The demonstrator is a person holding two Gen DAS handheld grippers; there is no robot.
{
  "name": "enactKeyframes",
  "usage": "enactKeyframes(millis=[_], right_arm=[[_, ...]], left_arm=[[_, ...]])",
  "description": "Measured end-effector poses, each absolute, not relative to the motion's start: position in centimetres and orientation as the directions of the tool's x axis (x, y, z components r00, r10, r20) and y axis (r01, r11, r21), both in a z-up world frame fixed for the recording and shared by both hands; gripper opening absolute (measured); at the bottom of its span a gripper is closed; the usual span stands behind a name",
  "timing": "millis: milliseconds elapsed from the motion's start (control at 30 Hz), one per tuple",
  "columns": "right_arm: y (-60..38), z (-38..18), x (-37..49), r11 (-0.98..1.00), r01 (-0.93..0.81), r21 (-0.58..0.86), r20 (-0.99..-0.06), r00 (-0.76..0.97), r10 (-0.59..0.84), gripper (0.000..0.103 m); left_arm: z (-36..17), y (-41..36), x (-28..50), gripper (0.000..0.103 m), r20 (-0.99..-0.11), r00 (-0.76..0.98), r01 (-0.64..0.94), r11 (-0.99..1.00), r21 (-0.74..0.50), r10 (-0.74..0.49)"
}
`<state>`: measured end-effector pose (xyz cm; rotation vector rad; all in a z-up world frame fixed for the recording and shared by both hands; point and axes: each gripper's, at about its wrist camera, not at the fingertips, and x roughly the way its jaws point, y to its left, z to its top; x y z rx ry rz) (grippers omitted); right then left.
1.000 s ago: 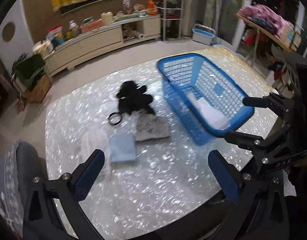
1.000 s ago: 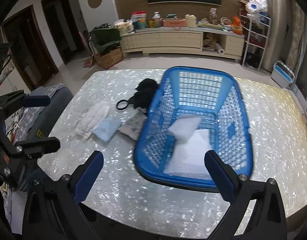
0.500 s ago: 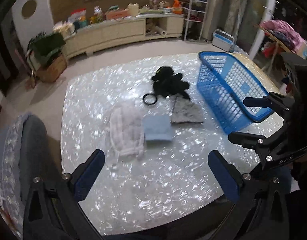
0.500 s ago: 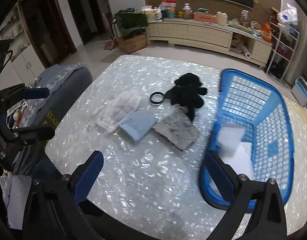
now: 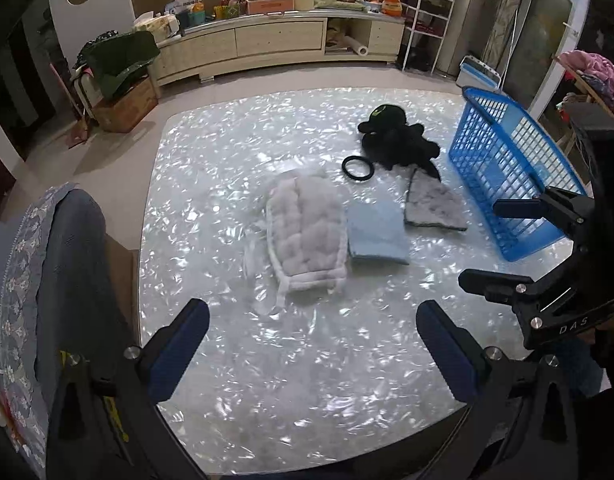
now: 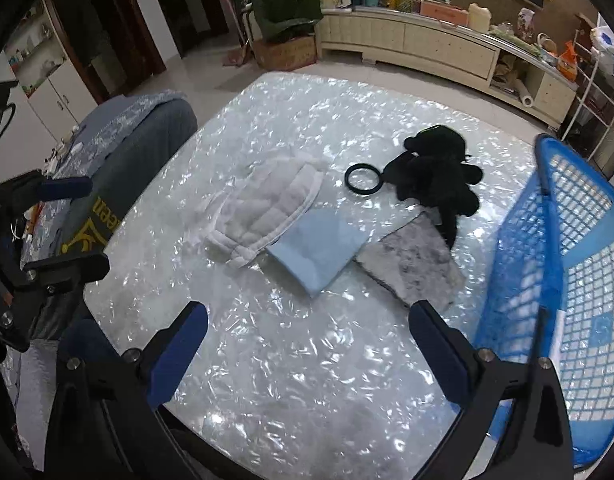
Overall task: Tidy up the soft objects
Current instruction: 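Withdraw both tools from the basket back over the table, then grasp the light blue cloth with the right gripper and lift it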
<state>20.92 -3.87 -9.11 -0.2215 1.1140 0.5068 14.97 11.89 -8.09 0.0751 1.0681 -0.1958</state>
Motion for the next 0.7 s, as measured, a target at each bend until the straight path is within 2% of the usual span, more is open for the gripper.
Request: enactKeyframes(millis=[100,333,700], right_arm=[[-3.1,-10.1,21.2,0.858,-0.509,0.077,-0.905,0.325,0.274,0.101],[-1.1,-12.1,21.9,0.836,-0.546,0.056,-0.92,0.297,0.256,0.093],[2.5,-15.6,23.0,0.786,-0.618,0.007,-0.938,0.268,0.219,0.075]], left_arm=[[-9.3,12.2,15.2,0.103,-0.885,0.449,0.2,0.979,-0.035,-0.123],[-11.6,12.7,15.7,0.103,-0.898,0.426,0.204,0.979,-0.023,-0.109],[-14.1,14.7,16.6,0.103,-0.911,0.391,0.173,0.983,-0.068,-0.132]])
